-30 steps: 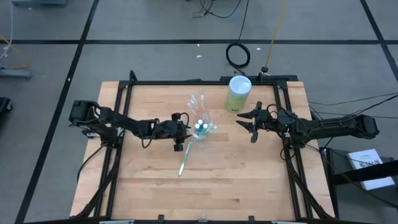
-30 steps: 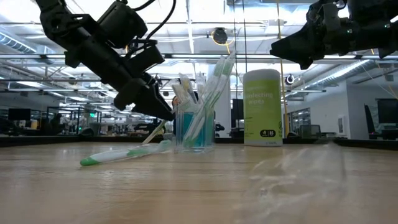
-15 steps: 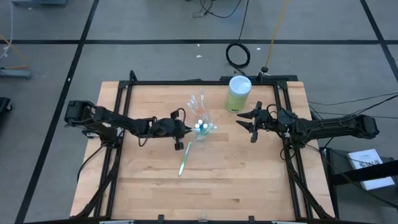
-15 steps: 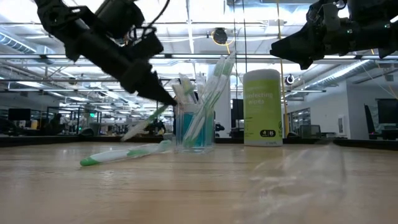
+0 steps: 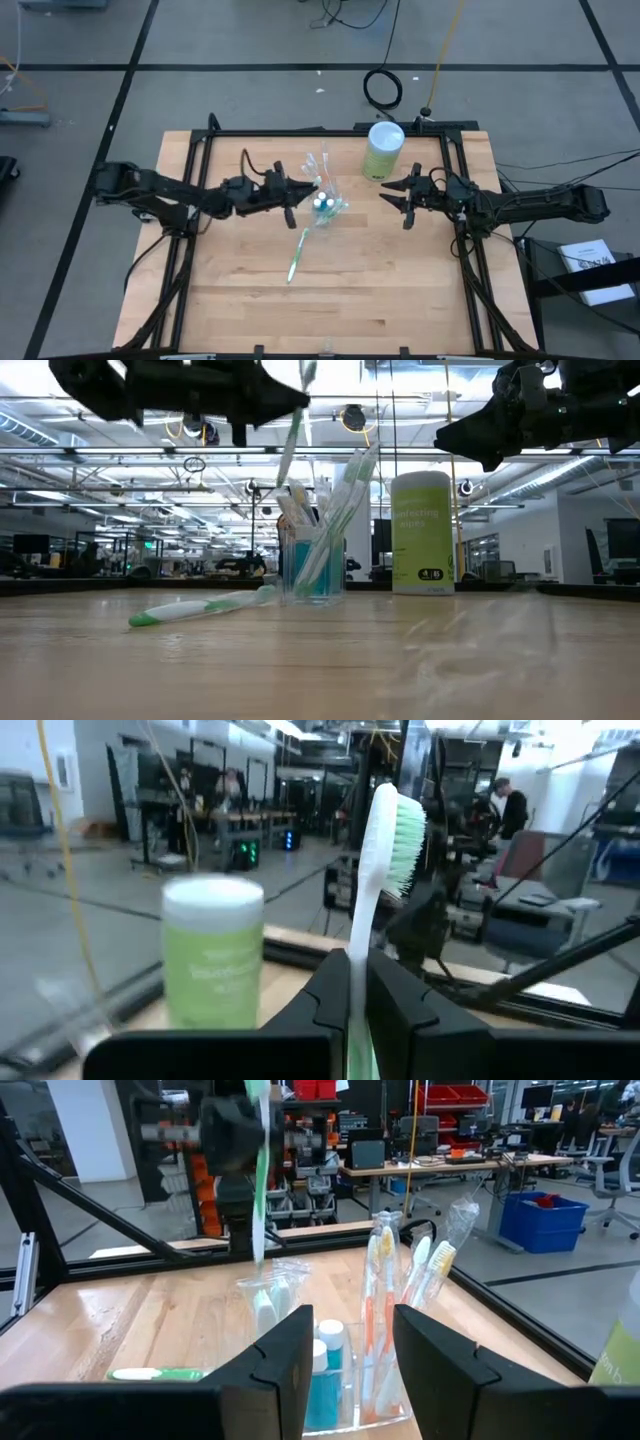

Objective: Pick & Place toothbrushing station
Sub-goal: Put the green toothbrush with the other green toothbrush in the transparent organizer

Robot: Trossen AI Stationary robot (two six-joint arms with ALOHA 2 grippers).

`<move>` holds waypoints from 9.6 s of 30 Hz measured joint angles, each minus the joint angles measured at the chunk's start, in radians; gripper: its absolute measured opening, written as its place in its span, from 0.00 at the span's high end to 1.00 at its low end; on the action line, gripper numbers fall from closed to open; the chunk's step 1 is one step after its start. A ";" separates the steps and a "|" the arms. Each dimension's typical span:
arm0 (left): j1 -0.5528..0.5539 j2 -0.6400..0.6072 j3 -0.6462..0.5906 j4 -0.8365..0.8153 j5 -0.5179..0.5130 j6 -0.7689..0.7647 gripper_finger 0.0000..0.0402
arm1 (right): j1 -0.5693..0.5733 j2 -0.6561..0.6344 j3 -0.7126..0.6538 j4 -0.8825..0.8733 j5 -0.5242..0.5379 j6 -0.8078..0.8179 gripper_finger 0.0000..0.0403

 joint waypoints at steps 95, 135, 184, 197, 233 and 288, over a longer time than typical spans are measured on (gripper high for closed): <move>-0.204 0.517 0.459 -1.446 0.083 -0.732 0.47 | 0.001 0.000 0.000 0.029 -0.001 0.016 0.68; -0.267 0.327 0.439 -1.684 0.109 -1.055 0.47 | 0.001 0.000 0.000 0.029 -0.001 0.026 0.68; -0.334 -0.068 0.478 -1.603 -0.576 -0.489 0.98 | 0.001 0.000 0.000 0.022 0.001 0.026 0.68; -0.345 -0.357 0.478 -1.443 -1.053 -0.081 0.98 | 0.001 0.000 0.000 0.022 0.004 0.026 0.68; 0.182 -0.562 -0.177 -0.076 0.654 -0.308 0.98 | 0.001 0.000 0.000 0.018 0.004 0.007 0.68; 0.046 0.282 -0.042 0.048 0.232 -0.048 0.91 | 0.001 0.000 0.000 0.022 0.026 0.030 0.68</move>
